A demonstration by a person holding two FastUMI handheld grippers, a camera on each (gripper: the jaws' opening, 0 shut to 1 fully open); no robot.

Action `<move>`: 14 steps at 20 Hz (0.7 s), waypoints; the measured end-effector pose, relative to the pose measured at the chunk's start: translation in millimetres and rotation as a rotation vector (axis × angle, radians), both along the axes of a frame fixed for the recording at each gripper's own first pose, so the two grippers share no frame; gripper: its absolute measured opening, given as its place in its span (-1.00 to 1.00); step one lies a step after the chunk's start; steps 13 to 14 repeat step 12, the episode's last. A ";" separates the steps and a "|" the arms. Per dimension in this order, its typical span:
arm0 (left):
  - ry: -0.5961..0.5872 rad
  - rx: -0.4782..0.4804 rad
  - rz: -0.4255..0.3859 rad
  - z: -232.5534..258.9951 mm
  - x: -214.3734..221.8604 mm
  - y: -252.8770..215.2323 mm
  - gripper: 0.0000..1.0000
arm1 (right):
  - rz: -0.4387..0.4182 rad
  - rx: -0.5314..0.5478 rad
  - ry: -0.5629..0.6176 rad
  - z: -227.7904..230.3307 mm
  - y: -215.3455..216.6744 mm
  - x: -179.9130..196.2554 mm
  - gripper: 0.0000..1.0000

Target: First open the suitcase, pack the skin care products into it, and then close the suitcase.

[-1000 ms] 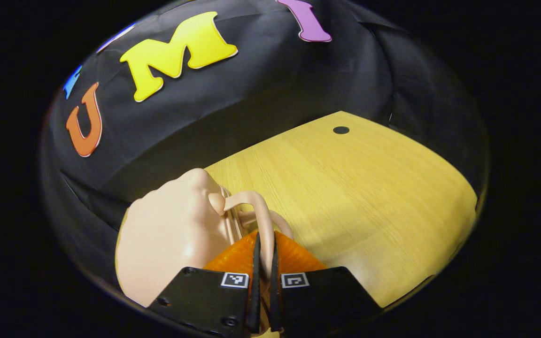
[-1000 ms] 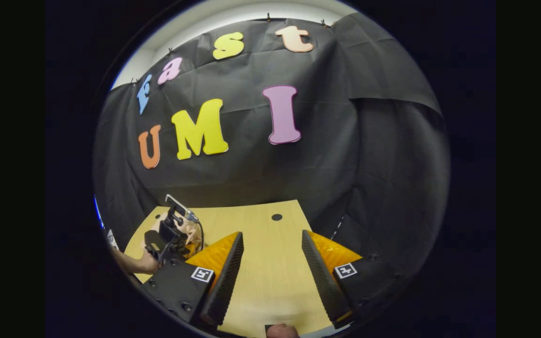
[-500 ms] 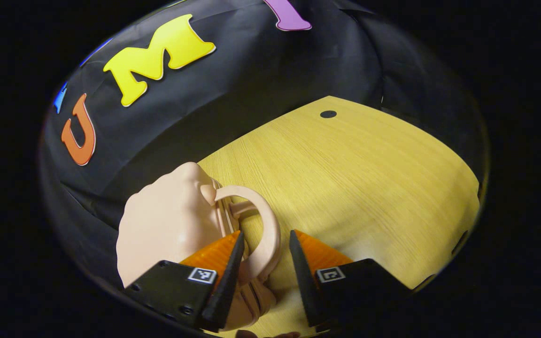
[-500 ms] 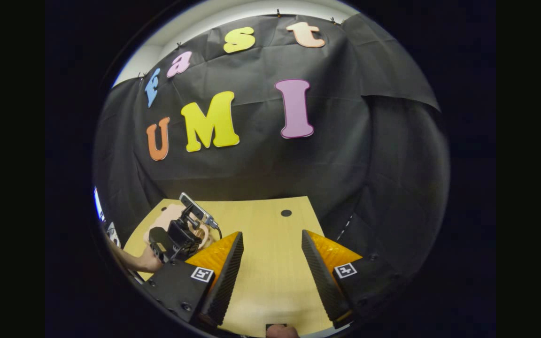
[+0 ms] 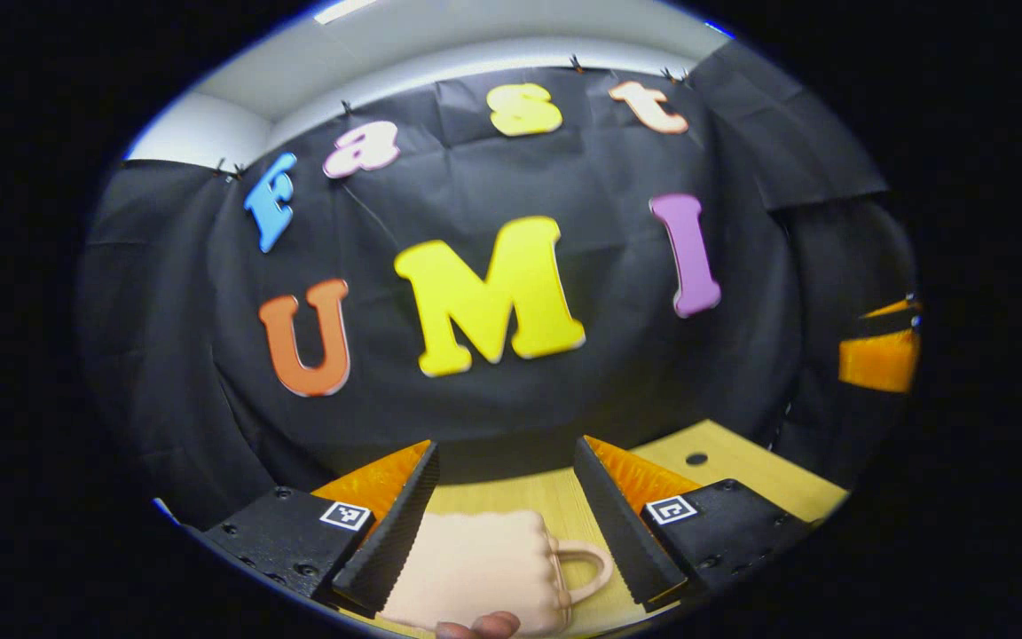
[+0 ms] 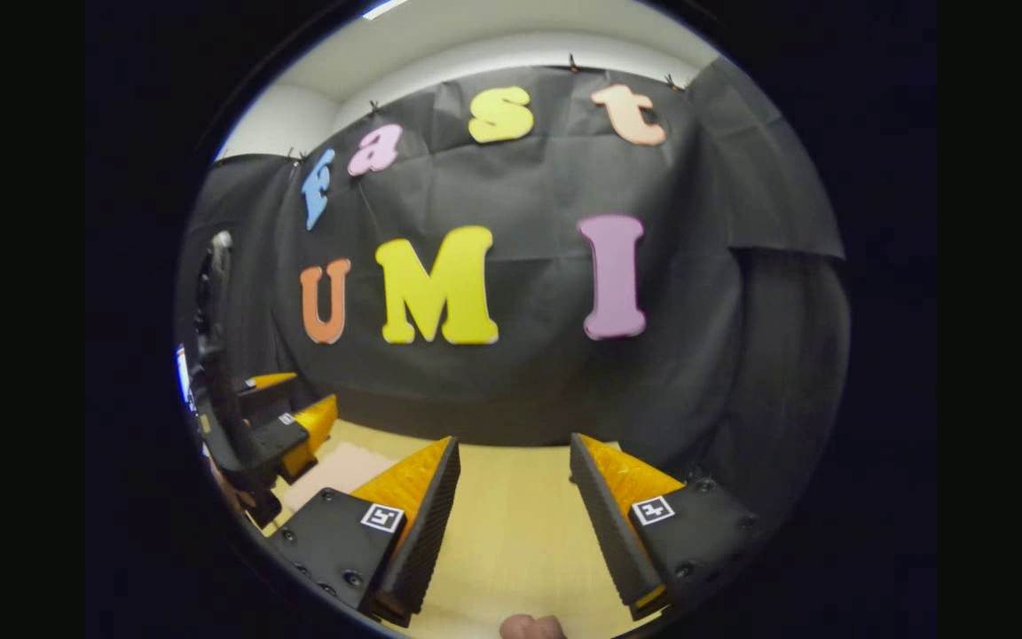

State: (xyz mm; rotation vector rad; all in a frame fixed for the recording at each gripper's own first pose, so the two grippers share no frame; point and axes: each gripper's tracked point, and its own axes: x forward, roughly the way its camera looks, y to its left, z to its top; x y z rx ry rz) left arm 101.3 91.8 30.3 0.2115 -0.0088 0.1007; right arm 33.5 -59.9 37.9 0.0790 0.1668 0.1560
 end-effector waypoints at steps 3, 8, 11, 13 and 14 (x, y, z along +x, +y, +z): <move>-0.066 -0.081 -0.008 32.6 -13.5 5.3 0.86 | -0.034 -0.012 -0.127 51.3 16.3 11.0 0.50; -0.031 -0.245 -0.015 36.5 -19.5 19.6 0.97 | -0.116 -0.033 -0.212 74.4 32.2 7.2 0.48; -0.019 -0.279 -0.006 32.3 -24.1 22.1 0.96 | -0.115 -0.019 -0.176 60.5 44.5 2.8 0.49; -0.021 -0.282 0.002 32.0 -24.2 24.6 0.96 | -0.123 -0.023 -0.168 56.9 45.1 1.6 0.41; -0.021 -0.282 0.002 32.0 -24.2 24.6 0.96 | -0.123 -0.023 -0.168 56.9 45.1 1.6 0.41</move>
